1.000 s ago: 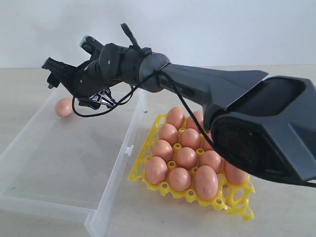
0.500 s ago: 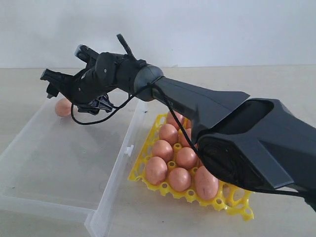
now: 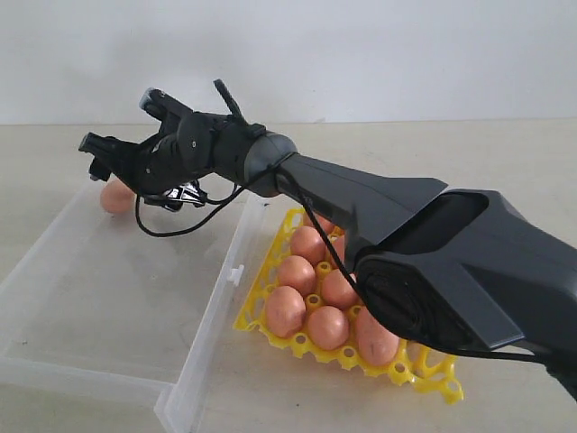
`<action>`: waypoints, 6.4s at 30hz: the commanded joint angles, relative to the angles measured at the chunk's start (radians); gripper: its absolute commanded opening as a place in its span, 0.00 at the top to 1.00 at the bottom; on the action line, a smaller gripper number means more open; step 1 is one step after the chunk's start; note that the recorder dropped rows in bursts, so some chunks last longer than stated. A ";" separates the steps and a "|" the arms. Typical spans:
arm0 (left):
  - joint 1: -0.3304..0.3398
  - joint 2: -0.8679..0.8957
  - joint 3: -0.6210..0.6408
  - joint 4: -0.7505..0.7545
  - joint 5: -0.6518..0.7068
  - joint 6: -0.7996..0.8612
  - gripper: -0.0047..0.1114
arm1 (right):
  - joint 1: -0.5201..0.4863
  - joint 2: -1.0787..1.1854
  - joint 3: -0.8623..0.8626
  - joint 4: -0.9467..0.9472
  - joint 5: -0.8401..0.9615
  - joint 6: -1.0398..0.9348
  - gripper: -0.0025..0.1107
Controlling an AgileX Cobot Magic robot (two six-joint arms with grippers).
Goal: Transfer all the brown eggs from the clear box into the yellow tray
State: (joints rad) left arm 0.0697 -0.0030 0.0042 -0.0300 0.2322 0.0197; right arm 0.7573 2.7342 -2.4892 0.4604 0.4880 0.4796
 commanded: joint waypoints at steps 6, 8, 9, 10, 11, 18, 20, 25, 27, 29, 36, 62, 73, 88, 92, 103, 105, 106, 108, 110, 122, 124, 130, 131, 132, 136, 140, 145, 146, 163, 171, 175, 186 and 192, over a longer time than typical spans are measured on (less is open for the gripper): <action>0.001 0.003 -0.004 -0.005 0.000 0.001 1.00 | 0.004 0.028 -0.016 0.030 -0.029 -0.021 0.32; 0.001 0.003 -0.004 -0.005 0.000 0.001 1.00 | 0.004 0.032 -0.015 0.031 -0.035 -0.021 0.32; 0.001 0.003 -0.004 -0.005 0.000 0.001 1.00 | 0.005 0.032 -0.015 0.031 -0.035 -0.021 0.32; 0.001 0.003 -0.004 -0.005 0.000 0.001 1.00 | 0.005 0.034 -0.015 0.031 -0.035 -0.021 0.32; 0.001 0.003 -0.004 -0.005 0.000 0.001 1.00 | 0.005 0.034 -0.015 0.031 -0.033 -0.021 0.32; 0.001 0.003 -0.004 -0.005 0.000 0.001 1.00 | 0.005 0.034 -0.015 0.011 0.036 -0.033 0.32; 0.001 0.003 -0.004 -0.005 0.000 0.001 1.00 | 0.005 0.034 -0.015 -0.003 0.070 -0.047 0.32; 0.001 0.003 -0.004 -0.005 0.000 0.001 1.00 | 0.009 0.031 -0.015 -0.005 0.083 -0.064 0.32; 0.001 0.003 -0.004 -0.005 0.000 0.001 1.00 | 0.014 0.031 -0.015 -0.005 0.078 -0.064 0.32; 0.001 0.003 -0.004 -0.005 0.000 0.001 1.00 | 0.021 0.031 -0.015 -0.005 0.062 -0.068 0.32; 0.001 0.003 -0.004 -0.005 0.000 0.001 1.00 | 0.022 0.035 -0.015 -0.003 -0.006 -0.059 0.32; 0.001 0.003 -0.004 -0.005 0.000 0.001 1.00 | 0.020 0.039 -0.036 -0.032 -0.034 -0.123 0.94; 0.001 0.003 -0.004 -0.005 0.000 0.001 1.00 | 0.019 -0.162 -0.036 -0.302 0.361 -0.307 0.98; 0.001 0.003 -0.004 -0.005 0.000 0.001 1.00 | 0.116 -0.234 -0.036 -0.335 0.733 -0.512 0.98; 0.001 0.003 -0.004 -0.005 0.000 0.001 1.00 | 0.146 -0.239 -0.036 -0.275 0.733 -0.512 0.98; 0.001 0.003 -0.004 -0.005 0.000 0.001 1.00 | 0.216 -0.173 -0.034 -0.174 0.733 -0.515 0.98; 0.001 0.003 -0.004 -0.005 0.000 0.001 1.00 | 0.239 -0.163 -0.034 -0.177 0.733 -0.515 0.98; 0.001 0.003 -0.004 -0.005 0.000 0.001 1.00 | 0.241 -0.163 -0.034 -0.179 0.733 -0.515 0.98; 0.001 0.003 -0.004 -0.005 0.000 0.001 1.00 | 0.251 -0.163 -0.034 -0.186 0.733 -0.517 0.98; 0.001 0.003 -0.004 -0.005 0.000 0.001 1.00 | 0.260 -0.163 -0.034 -0.185 0.733 -0.517 0.98; 0.001 0.003 -0.004 -0.005 0.000 0.001 1.00 | 0.302 -0.152 0.007 -0.157 0.733 -0.516 0.98; 0.001 0.003 -0.004 -0.005 0.000 0.001 1.00 | 0.319 -0.152 0.060 -0.143 0.733 -0.516 0.98; 0.001 0.003 -0.004 -0.005 0.000 0.001 1.00 | 0.339 -0.154 0.082 -0.127 0.733 -0.538 0.98; 0.001 0.003 -0.004 -0.005 0.000 0.001 1.00 | 0.339 -0.156 0.082 -0.127 0.733 -0.538 0.98; 0.001 0.003 -0.004 -0.005 0.000 0.001 1.00 | 0.339 -0.162 0.082 -0.127 0.733 -0.538 0.98; 0.001 0.003 -0.004 -0.005 0.000 0.001 1.00 | 0.339 -0.199 0.082 -0.118 0.733 -0.538 0.98; 0.001 0.003 -0.004 -0.005 0.000 0.001 1.00 | 0.344 -0.211 0.085 -0.113 0.733 -0.540 0.98; 0.001 0.003 -0.004 -0.005 0.000 0.001 1.00 | 0.345 -0.213 0.085 -0.142 0.733 -0.542 0.98; 0.001 0.003 -0.004 -0.005 0.000 0.001 1.00 | 0.345 -0.213 0.085 -0.147 0.733 -0.542 0.98; 0.001 0.003 -0.004 -0.005 0.000 0.001 1.00 | 0.321 -0.288 0.085 -0.315 0.733 -0.549 0.98; 0.001 0.003 -0.004 -0.005 0.000 0.001 1.00 | 0.284 -0.292 0.111 -0.375 0.733 -0.532 0.98; 0.001 0.003 -0.004 -0.005 0.000 0.001 1.00 | 0.278 -0.292 0.174 -0.386 0.733 -0.527 0.98; 0.001 0.003 -0.004 -0.005 0.000 0.001 1.00 | 0.278 -0.294 0.256 -0.343 0.733 -0.519 0.98; 0.001 0.003 -0.004 -0.005 0.000 0.001 1.00 | 0.278 -0.294 0.256 -0.299 0.733 -0.515 0.98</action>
State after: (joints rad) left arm 0.0697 -0.0030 0.0042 -0.0300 0.2322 0.0197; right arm 1.0389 2.4536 -2.2331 0.1437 1.2192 -0.0418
